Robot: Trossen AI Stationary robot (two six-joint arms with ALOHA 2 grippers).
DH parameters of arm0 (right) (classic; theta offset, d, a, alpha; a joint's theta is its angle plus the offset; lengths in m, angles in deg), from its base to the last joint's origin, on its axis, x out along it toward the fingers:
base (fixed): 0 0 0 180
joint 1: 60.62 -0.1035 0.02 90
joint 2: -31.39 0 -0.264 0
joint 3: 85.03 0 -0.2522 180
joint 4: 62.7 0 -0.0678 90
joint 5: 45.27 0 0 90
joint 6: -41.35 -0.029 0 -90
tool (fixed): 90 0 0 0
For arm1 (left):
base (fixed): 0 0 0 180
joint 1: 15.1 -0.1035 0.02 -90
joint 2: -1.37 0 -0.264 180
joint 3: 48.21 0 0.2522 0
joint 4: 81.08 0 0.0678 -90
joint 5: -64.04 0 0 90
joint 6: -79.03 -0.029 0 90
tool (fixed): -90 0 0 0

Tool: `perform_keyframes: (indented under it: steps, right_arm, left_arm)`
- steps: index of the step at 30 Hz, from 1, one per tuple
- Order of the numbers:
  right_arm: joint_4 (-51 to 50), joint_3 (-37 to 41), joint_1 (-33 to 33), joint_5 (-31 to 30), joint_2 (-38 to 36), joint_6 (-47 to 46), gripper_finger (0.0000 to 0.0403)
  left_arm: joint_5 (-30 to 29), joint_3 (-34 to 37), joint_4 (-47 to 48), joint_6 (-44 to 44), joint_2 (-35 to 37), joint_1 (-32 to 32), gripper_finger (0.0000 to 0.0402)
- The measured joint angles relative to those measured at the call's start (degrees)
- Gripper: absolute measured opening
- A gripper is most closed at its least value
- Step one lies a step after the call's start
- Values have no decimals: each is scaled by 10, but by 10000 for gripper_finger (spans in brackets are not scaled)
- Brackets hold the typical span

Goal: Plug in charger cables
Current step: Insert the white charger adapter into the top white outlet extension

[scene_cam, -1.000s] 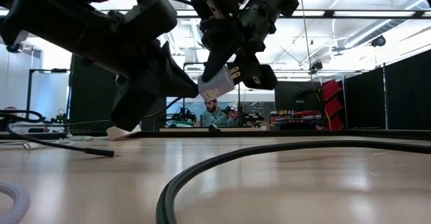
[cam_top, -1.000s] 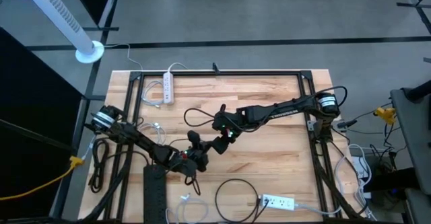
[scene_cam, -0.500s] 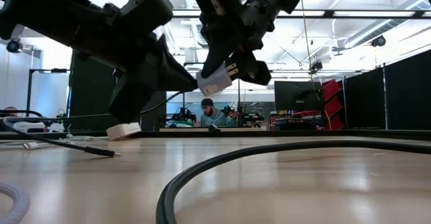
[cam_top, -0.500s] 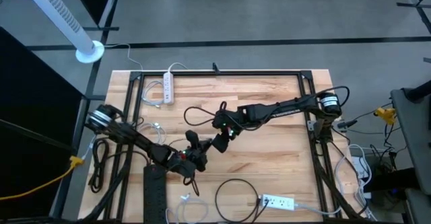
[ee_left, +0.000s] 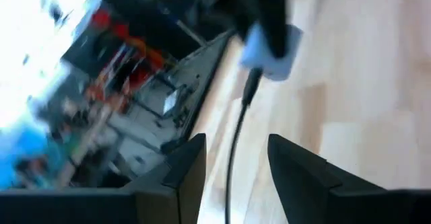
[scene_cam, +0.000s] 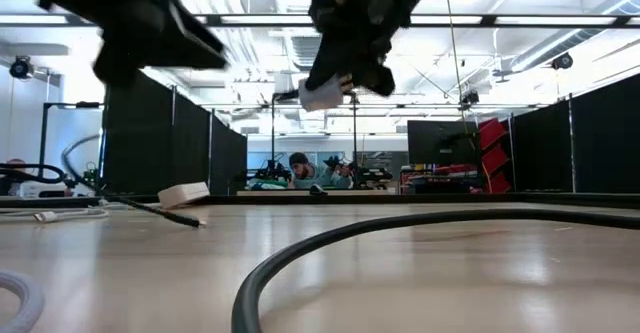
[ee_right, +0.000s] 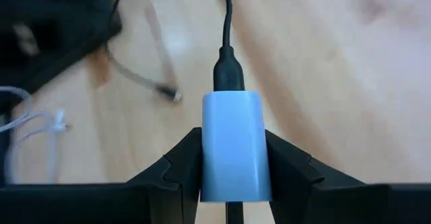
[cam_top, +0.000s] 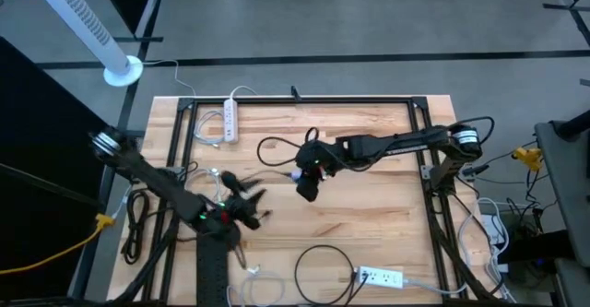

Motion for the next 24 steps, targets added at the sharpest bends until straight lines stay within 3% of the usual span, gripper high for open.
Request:
perform_keyframes:
  steps: [3, 6, 9, 17, 20, 24]
  right_arm:
    - [52, 0, 2, -95, -21, 94, 115]
    - [118, 0, 12, -116, -21, 158, 115]
    - [155, 0, 22, -97, -8, 199, 115]
    - [141, 22, 53, -97, 53, 229, 115]
    - [185, 43, 56, -101, 74, 229, 115]
    - [290, 82, 30, -101, 93, 260, 115]
  left_arm:
    - [12, 10, 105, 192, 72, -6, 139]
    - [10, 43, 129, 254, 122, -7, 128]
    - [-5, 79, 130, 237, 167, -11, 115]
    - [-16, 122, 83, 136, 256, -10, 106]
    - [-8, 127, 41, 69, 267, -10, 112]
    - [-7, 128, 28, 49, 267, -12, 116]
